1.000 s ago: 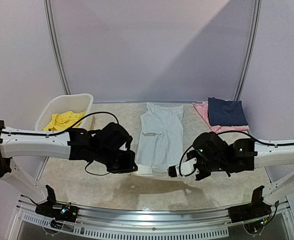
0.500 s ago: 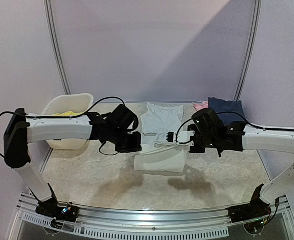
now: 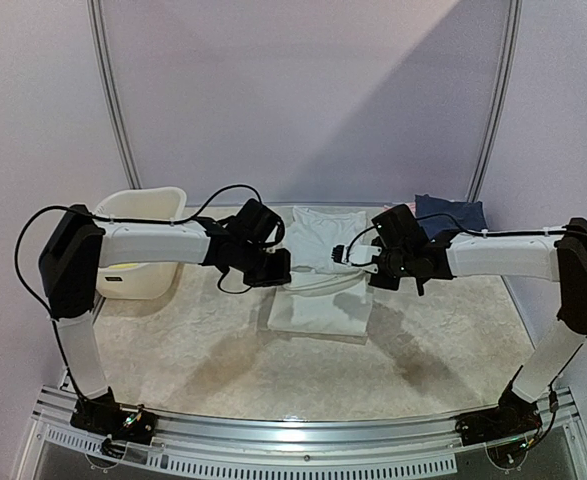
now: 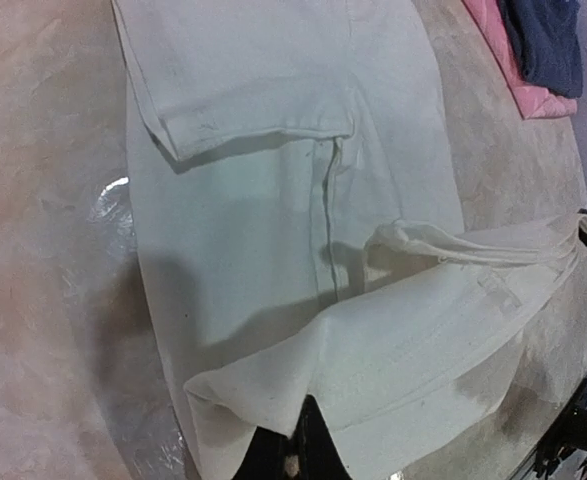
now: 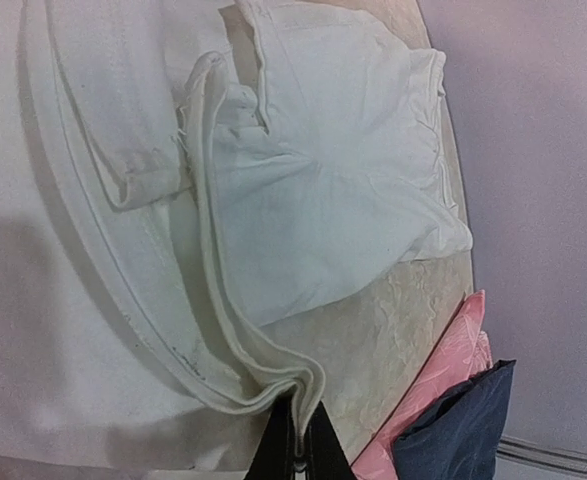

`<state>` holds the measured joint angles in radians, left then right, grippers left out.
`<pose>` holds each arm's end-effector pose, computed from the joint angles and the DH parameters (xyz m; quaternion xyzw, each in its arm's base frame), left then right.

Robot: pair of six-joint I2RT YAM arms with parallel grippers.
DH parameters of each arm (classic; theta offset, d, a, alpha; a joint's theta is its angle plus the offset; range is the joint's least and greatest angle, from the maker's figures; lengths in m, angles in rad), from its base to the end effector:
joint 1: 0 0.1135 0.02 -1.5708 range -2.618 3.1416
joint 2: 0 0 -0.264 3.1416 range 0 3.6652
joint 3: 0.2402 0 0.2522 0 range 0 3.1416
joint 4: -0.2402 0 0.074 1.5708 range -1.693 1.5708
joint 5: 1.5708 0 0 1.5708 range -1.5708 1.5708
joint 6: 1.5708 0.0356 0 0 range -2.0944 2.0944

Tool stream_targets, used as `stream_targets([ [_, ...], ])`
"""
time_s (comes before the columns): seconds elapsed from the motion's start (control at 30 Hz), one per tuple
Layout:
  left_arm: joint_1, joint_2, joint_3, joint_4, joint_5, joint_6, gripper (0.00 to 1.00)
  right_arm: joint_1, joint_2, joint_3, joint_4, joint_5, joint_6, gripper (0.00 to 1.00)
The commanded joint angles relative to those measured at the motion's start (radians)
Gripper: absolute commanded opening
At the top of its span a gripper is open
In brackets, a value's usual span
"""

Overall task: Fold and stack the mixed laundry pile
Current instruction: Fold the rectangle-folded T-shirt at the center of the board.

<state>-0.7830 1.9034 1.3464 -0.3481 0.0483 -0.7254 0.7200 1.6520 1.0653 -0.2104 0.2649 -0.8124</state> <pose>0.2919 -0.2929 0.1983 0.0351 0.9442 -0.2403 0.2224 0.2725 0.2266 0.2135 -0.6006 0.6960 -0.1394 0.3679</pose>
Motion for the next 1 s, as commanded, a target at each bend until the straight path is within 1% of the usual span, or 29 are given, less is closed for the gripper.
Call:
stream_targets([
  [0.0,0.032,0.036,0.025,0.057,0.012,0.036,0.0,-0.022,0.061,0.037,0.031,-0.017,0.012,0.0],
  [0.33,0.058,0.115,0.077,0.105,0.022,0.066,0.0,-0.077,0.171,0.105,0.064,-0.019,0.003,0.0],
  [0.57,0.078,0.144,0.079,0.147,0.025,0.068,0.0,-0.081,0.242,0.141,0.078,-0.026,-0.004,0.0],
  [0.8,0.089,0.183,0.106,0.177,0.03,0.067,0.0,-0.087,0.302,0.155,0.138,0.004,-0.012,0.0],
  [0.9,0.093,0.201,0.129,0.171,0.04,0.078,0.13,-0.098,0.328,0.176,0.146,0.007,-0.008,0.0],
  [0.93,0.095,0.203,0.133,0.166,0.039,0.081,0.15,-0.102,0.333,0.177,0.156,0.011,0.0,0.03],
  [0.97,0.097,0.198,0.131,0.164,0.031,0.08,0.17,-0.104,0.334,0.177,0.165,0.017,0.007,0.12],
])
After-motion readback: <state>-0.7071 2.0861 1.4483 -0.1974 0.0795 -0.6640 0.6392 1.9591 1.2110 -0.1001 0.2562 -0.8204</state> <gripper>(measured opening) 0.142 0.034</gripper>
